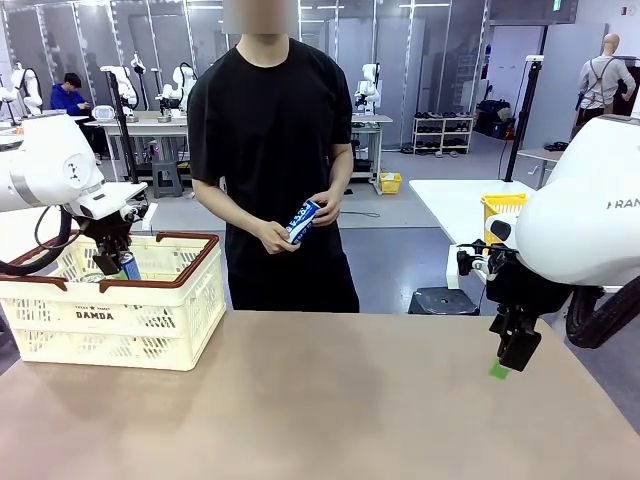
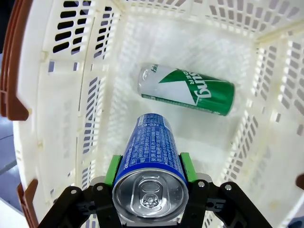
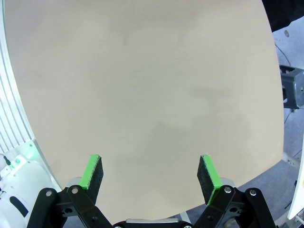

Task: Place the drinks into the Shopping basket.
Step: Pick up one drink and place it into the Shopping basket.

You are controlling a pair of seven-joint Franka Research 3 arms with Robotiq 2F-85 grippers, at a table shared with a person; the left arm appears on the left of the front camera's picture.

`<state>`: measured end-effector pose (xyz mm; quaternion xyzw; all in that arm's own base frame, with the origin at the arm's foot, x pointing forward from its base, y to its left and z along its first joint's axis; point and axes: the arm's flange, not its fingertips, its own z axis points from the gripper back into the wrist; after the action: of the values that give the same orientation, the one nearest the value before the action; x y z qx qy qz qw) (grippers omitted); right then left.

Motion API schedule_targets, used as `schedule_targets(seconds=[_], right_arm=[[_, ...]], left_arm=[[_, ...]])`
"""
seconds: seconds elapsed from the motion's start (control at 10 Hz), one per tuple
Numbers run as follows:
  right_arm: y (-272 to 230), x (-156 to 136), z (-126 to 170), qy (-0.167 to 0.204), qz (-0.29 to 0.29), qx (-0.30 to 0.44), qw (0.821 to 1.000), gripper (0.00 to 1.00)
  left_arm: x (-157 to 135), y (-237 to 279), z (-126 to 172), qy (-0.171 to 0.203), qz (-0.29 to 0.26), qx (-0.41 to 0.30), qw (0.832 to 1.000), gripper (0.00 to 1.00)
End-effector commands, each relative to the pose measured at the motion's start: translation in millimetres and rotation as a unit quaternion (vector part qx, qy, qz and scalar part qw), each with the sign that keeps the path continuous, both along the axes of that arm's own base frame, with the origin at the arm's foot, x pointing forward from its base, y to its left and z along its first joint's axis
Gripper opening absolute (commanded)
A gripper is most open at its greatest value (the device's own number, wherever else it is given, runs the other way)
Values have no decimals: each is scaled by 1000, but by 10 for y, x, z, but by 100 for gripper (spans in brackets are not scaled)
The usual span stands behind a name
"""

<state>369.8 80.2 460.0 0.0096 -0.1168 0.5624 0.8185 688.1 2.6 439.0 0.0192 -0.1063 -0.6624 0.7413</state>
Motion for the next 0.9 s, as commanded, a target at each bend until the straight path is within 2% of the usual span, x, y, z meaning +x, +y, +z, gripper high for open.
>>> schedule_targets(seconds=[0.0, 0.8], right_arm=[[3, 1, 8, 1, -1, -4, 1000, 100], [3, 1, 8, 1, -1, -4, 1000, 100]], left_arm=[[135, 34, 0, 3, -14, -13, 1000, 58], [266, -25, -142, 14, -18, 6, 1000, 58]])
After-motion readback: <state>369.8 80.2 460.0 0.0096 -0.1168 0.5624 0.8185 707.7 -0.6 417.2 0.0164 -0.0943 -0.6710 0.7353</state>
